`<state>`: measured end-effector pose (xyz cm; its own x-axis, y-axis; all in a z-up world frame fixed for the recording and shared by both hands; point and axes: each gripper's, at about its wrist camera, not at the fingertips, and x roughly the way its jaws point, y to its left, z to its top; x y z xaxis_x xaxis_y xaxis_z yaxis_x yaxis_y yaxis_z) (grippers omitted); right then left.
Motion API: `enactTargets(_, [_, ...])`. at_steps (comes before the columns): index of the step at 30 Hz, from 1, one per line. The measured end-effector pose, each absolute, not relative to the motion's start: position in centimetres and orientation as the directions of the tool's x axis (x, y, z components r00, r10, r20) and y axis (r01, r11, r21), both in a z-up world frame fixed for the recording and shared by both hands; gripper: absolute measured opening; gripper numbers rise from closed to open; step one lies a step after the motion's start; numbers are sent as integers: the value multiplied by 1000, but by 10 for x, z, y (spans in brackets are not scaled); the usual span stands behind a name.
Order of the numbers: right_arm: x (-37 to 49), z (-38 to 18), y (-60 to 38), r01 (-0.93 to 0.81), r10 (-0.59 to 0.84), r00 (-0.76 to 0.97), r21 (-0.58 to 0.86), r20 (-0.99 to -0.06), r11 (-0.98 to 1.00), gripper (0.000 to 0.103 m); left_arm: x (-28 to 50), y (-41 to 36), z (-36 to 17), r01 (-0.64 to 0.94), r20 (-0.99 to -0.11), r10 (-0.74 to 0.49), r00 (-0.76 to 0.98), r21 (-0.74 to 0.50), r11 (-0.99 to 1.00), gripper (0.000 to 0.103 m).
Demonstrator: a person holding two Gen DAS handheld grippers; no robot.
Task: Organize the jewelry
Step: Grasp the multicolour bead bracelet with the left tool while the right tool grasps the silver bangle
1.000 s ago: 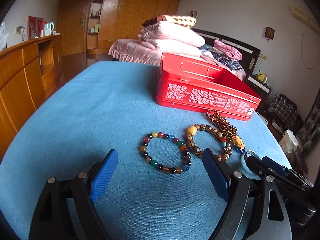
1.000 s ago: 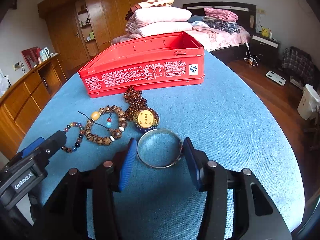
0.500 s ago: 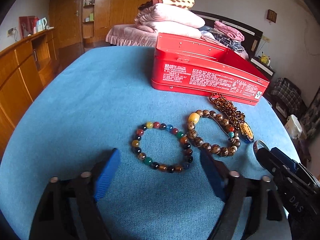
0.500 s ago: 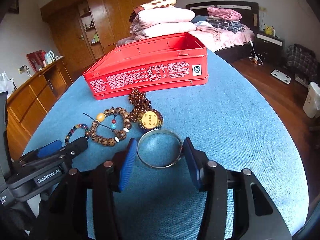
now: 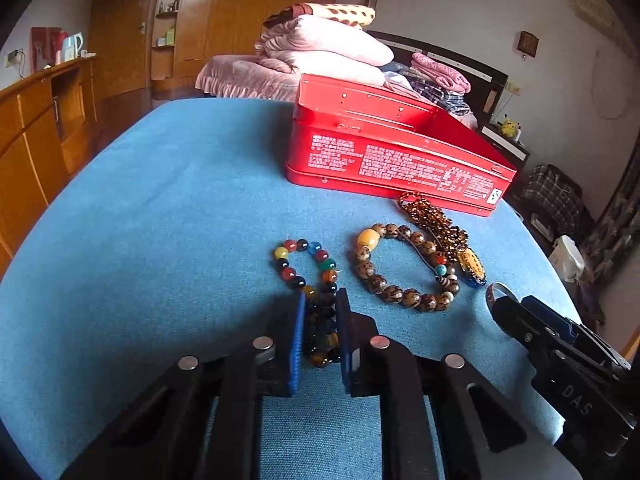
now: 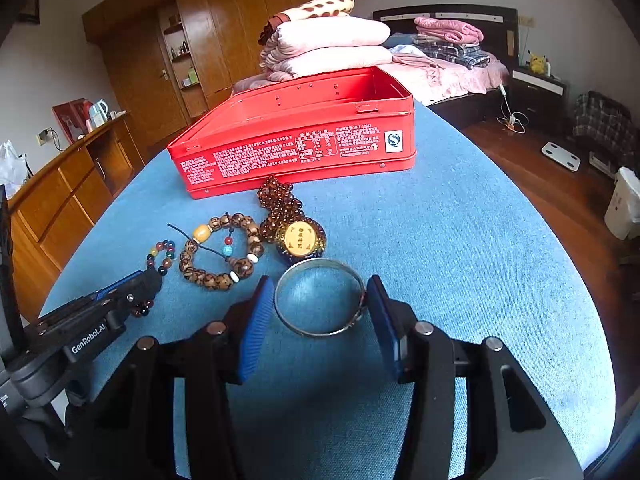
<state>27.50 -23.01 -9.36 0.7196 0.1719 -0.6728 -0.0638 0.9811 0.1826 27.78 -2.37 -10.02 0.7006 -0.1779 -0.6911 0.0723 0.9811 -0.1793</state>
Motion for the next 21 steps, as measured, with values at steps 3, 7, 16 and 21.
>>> enactTargets(3, [276, -93, -230, -65, 171, 719, 180, -674, 982, 47, 273, -31, -93, 83, -675, -158, 721, -143, 986, 22])
enactTargets(7, [275, -94, -232, -68, 179, 719, 188, -672, 980, 47, 267, -39, -82, 116, -641, -190, 744, -157, 981, 24])
enactTargets(16, [274, -95, -232, -73, 195, 717, 207, -669, 976, 47, 284, -54, -100, 137, -702, -222, 677, -176, 975, 23])
enactTargets(21, [274, -95, -232, -74, 196, 716, 207, -670, 976, 47, 287, -57, -102, 136, -713, -210, 669, -160, 978, 23])
